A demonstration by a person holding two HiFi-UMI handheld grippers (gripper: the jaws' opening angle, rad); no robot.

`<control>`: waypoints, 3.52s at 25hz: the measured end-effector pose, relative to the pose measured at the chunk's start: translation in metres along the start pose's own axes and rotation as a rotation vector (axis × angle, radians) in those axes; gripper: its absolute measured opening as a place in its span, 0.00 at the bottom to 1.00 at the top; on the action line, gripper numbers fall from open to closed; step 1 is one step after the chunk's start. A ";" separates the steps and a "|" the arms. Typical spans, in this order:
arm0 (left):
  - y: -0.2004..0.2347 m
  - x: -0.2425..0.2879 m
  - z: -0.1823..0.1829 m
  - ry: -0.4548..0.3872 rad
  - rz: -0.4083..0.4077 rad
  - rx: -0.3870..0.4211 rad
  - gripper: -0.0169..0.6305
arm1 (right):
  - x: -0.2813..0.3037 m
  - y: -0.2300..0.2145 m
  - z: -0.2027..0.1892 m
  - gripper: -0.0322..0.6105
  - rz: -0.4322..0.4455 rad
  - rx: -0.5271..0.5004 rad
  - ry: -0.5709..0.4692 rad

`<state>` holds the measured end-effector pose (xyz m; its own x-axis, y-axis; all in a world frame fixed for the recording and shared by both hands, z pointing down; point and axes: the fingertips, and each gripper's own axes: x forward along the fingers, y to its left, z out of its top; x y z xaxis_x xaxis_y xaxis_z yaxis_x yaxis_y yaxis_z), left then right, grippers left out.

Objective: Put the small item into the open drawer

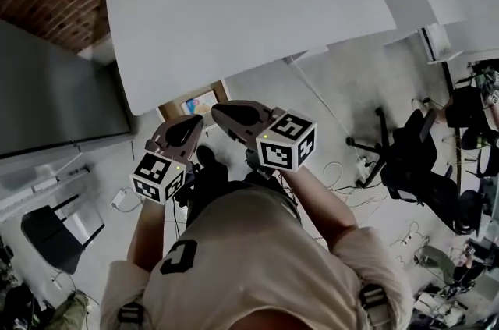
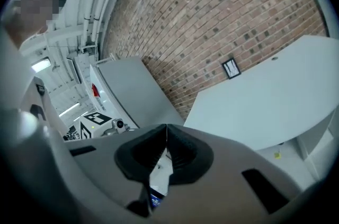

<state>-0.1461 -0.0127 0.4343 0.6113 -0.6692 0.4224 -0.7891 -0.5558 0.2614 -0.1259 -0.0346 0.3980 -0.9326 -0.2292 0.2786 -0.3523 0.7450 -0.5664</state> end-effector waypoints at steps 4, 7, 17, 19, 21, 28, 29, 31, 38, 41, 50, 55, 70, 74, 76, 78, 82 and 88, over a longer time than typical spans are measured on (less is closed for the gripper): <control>-0.046 0.050 0.045 -0.068 -0.105 0.004 0.03 | -0.064 -0.018 0.029 0.06 -0.066 -0.091 -0.064; -0.086 0.085 0.068 -0.088 -0.161 0.023 0.03 | -0.117 -0.033 0.045 0.06 -0.119 -0.117 -0.120; -0.220 0.178 0.107 -0.104 -0.308 0.066 0.03 | -0.298 -0.075 0.057 0.06 -0.305 -0.124 -0.278; -0.239 0.189 0.113 -0.111 -0.319 0.086 0.03 | -0.325 -0.080 0.055 0.06 -0.334 -0.126 -0.297; -0.257 0.196 0.116 -0.109 -0.321 0.108 0.03 | -0.349 -0.083 0.051 0.06 -0.347 -0.118 -0.319; -0.292 0.210 0.122 -0.113 -0.264 0.158 0.03 | -0.414 -0.084 0.043 0.06 -0.329 -0.113 -0.376; -0.289 0.206 0.125 -0.118 -0.247 0.154 0.03 | -0.414 -0.082 0.044 0.06 -0.318 -0.114 -0.372; -0.275 0.193 0.130 -0.125 -0.198 0.141 0.03 | -0.402 -0.077 0.043 0.06 -0.283 -0.112 -0.352; -0.237 0.164 0.140 -0.160 -0.084 0.131 0.03 | -0.357 -0.056 0.044 0.06 -0.145 -0.159 -0.273; -0.232 0.157 0.136 -0.159 -0.040 0.122 0.03 | -0.347 -0.065 0.040 0.06 -0.162 -0.166 -0.219; -0.213 0.146 0.121 -0.112 0.041 0.100 0.03 | -0.318 -0.076 0.035 0.06 -0.109 -0.125 -0.173; -0.205 0.163 0.121 -0.113 0.009 0.067 0.03 | -0.318 -0.084 0.036 0.06 -0.135 -0.130 -0.144; -0.160 0.237 0.161 -0.196 -0.162 -0.026 0.03 | -0.314 -0.148 0.081 0.06 -0.267 -0.084 -0.098; -0.148 0.249 0.160 -0.181 -0.183 -0.034 0.03 | -0.306 -0.155 0.084 0.06 -0.280 -0.078 -0.080; -0.140 0.253 0.161 -0.178 -0.195 -0.038 0.03 | -0.300 -0.158 0.088 0.06 -0.290 -0.086 -0.066; -0.139 0.256 0.164 -0.178 -0.198 -0.034 0.03 | -0.299 -0.159 0.091 0.06 -0.288 -0.096 -0.055; -0.139 0.258 0.168 -0.181 -0.170 -0.030 0.03 | -0.300 -0.161 0.097 0.06 -0.257 -0.125 -0.039; -0.130 0.260 0.170 -0.191 -0.091 -0.060 0.03 | -0.298 -0.174 0.108 0.06 -0.176 -0.092 -0.070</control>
<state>0.1260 -0.1983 0.3625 0.6757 -0.7023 0.2241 -0.7290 -0.5916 0.3443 0.2052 -0.1635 0.3302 -0.8613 -0.4020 0.3106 -0.5052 0.7425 -0.4398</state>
